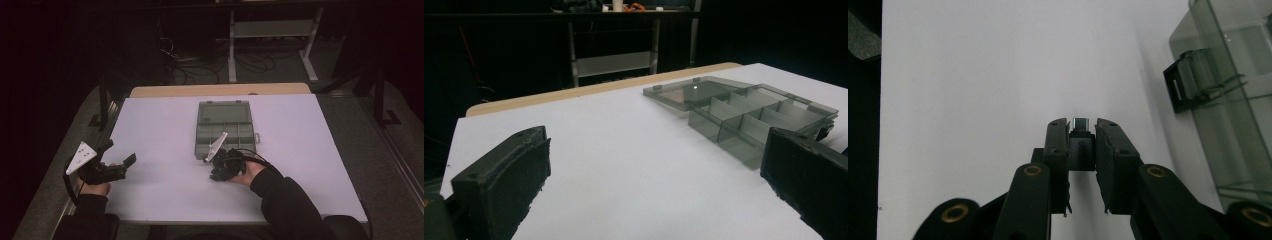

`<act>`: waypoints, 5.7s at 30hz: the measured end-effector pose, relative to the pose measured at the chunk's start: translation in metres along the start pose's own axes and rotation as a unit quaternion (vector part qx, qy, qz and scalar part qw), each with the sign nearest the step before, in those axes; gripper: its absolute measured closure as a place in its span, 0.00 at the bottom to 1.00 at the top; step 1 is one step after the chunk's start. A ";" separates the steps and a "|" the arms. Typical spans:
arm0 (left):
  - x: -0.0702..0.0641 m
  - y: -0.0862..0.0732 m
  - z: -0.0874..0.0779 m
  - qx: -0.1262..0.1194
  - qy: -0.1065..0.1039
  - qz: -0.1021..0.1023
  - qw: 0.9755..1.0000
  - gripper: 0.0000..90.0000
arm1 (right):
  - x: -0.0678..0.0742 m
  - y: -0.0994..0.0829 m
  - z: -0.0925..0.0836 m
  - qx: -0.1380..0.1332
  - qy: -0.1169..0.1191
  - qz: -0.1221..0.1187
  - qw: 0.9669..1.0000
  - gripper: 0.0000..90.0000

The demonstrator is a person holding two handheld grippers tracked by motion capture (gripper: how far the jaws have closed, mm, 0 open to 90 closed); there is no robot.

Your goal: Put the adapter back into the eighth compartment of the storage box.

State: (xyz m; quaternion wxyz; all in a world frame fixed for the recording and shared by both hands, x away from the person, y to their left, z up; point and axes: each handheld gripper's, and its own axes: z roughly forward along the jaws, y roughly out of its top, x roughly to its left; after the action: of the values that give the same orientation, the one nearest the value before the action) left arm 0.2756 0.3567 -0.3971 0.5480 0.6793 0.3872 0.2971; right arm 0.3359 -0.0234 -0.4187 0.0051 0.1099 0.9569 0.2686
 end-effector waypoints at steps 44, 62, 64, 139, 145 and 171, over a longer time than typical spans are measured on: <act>0.000 -0.001 -0.001 0.002 0.003 -0.004 1.000 0.00 | -0.011 -0.015 -0.041 -0.040 -0.033 0.026 0.998 0.83; 0.001 -0.001 0.000 0.003 0.004 -0.008 1.000 0.00 | -0.024 -0.025 -0.073 -0.057 -0.057 0.040 0.996 0.83; 0.001 -0.001 0.000 0.003 0.004 -0.008 1.000 0.00 | -0.028 -0.025 -0.076 -0.057 -0.059 0.042 0.996 0.83; 0.001 -0.001 0.000 0.004 0.003 -0.007 1.000 0.00 | -0.096 -0.060 -0.056 -0.018 -0.091 0.131 0.987 0.83; 0.001 -0.001 0.000 0.004 0.003 -0.007 1.000 0.00 | -0.097 -0.061 -0.058 -0.024 -0.087 0.139 0.986 0.81; 0.001 -0.001 0.000 0.002 0.004 -0.007 1.000 0.00 | -0.095 -0.071 -0.087 -0.093 -0.144 0.188 0.967 0.06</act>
State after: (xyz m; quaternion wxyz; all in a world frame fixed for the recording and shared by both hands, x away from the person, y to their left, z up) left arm 0.2757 0.3575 -0.3981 0.5468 0.6768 0.3949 0.2950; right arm 0.4076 -0.1473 -0.3851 0.1025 0.3245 0.8789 0.3344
